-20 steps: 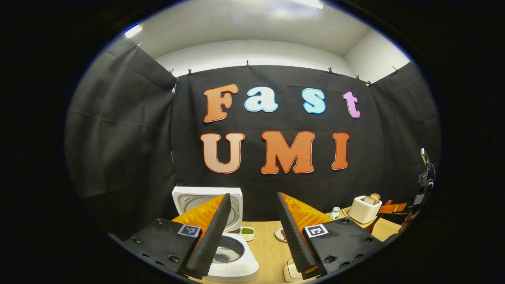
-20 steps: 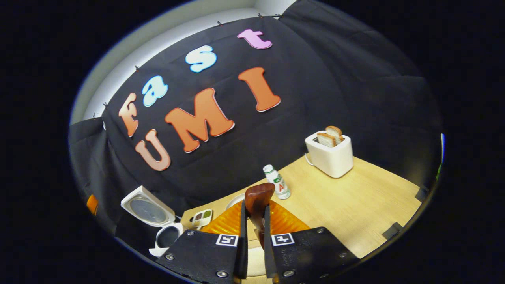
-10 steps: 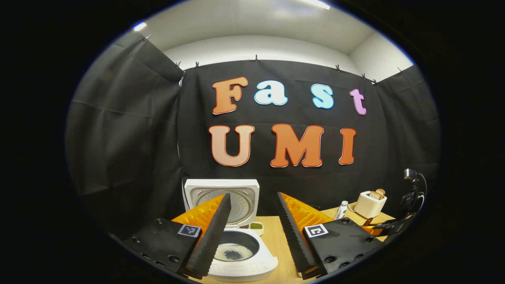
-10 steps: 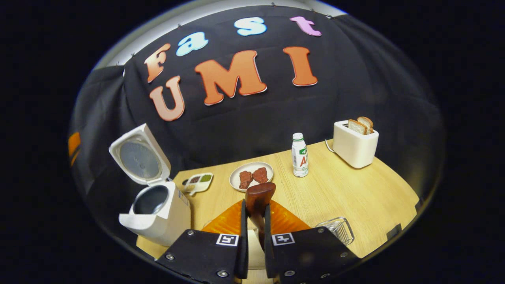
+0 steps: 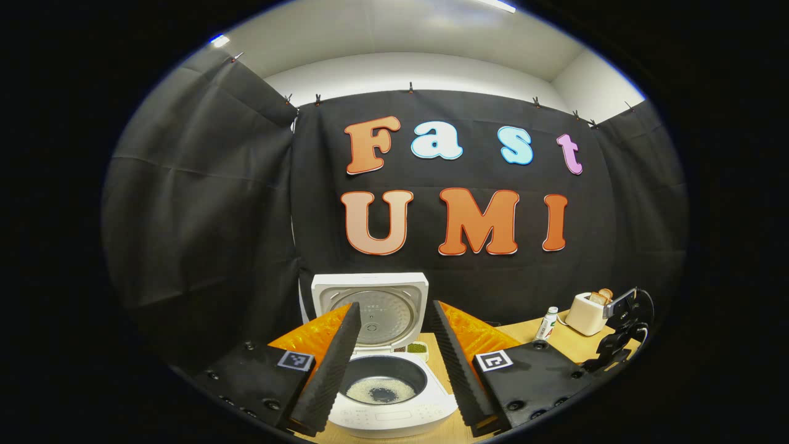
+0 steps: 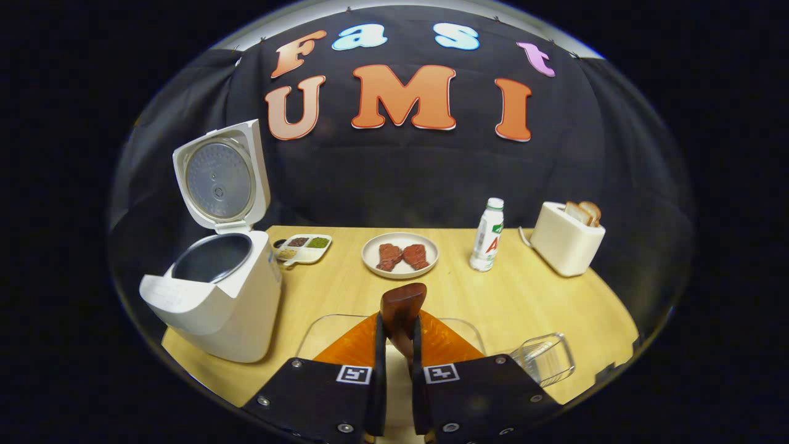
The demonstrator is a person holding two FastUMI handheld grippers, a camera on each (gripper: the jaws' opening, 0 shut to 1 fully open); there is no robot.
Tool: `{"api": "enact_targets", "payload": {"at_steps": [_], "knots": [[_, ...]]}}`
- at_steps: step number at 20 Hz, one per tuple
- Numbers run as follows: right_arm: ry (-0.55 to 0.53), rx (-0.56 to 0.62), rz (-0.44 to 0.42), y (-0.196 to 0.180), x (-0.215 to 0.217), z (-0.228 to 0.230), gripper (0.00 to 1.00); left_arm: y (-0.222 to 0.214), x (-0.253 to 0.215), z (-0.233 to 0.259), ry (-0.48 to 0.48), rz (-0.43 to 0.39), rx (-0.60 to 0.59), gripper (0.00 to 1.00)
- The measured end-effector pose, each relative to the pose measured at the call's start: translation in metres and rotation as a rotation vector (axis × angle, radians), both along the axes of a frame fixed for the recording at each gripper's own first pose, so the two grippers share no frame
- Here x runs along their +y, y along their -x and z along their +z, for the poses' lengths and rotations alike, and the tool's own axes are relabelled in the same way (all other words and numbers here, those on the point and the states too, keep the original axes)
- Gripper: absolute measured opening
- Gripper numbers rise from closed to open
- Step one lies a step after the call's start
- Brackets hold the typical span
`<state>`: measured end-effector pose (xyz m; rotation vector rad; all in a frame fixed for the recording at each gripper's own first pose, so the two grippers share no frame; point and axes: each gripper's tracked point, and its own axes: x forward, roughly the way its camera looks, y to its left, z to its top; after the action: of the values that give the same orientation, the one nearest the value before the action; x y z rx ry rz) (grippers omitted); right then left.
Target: Close the left gripper, press the button to open the rice cooker; take a wooden spoon from the chopstick holder with the right hand, scoop a spoonful of rice and pour it into the rice cooker, then put the wooden spoon back into the chopstick holder.
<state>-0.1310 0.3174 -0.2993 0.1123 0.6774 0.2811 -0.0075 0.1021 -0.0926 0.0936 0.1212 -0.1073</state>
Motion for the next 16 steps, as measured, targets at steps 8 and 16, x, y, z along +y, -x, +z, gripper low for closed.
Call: {"api": "enact_targets", "payload": {"at_steps": [8, 16], "knots": [[-0.327, 0.245, -0.16, 0.007, 0.025, -0.01, 0.17, 0.007, 0.018, -0.007, -0.03, 0.023, 0.023, 0.8], [-0.682, 0.46, -0.465, 0.001, -0.029, -0.034, 0.17, 0.004, 0.008, -0.012, -0.024, -0.006, 0.033, 0.8]]}}
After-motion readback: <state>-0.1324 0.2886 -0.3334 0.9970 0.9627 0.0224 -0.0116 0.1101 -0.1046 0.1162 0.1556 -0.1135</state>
